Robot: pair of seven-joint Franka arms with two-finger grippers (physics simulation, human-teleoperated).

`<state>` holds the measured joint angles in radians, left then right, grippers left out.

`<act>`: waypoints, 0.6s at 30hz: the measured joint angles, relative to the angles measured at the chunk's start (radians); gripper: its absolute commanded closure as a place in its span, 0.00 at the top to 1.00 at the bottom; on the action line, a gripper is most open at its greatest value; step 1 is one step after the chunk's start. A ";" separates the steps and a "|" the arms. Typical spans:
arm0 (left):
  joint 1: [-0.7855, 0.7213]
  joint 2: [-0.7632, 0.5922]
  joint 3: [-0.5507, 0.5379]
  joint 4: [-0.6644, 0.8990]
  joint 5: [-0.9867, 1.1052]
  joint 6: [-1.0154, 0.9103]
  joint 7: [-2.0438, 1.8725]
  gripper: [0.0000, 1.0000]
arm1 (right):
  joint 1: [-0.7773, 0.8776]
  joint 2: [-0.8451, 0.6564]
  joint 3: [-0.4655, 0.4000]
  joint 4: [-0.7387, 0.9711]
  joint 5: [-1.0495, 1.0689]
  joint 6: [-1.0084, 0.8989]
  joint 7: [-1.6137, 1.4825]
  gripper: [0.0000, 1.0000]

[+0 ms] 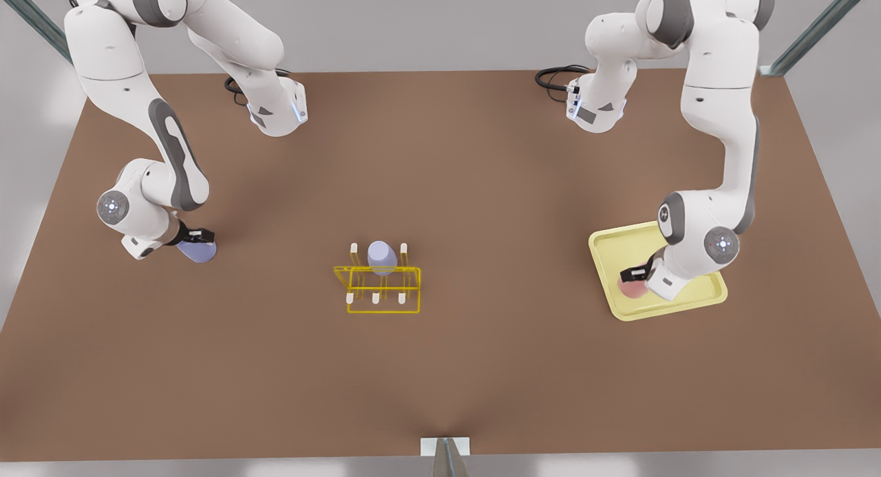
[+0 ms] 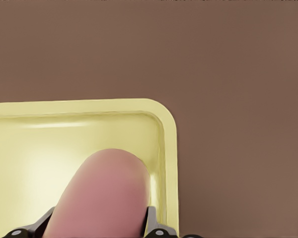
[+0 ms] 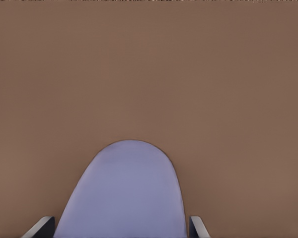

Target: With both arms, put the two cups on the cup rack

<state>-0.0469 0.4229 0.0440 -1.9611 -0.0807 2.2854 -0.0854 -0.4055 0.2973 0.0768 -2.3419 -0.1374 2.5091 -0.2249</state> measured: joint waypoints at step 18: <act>-0.308 0.447 -0.311 0.885 -0.038 -0.149 -0.510 0.86 | 0.009 -0.043 0.024 0.043 0.015 -0.045 -0.021 0.86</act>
<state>-0.3548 0.8701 -0.2666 -1.0762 -0.1187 2.1360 -0.5949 -0.3965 0.2541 0.1003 -2.2991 -0.1223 2.4639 -0.2455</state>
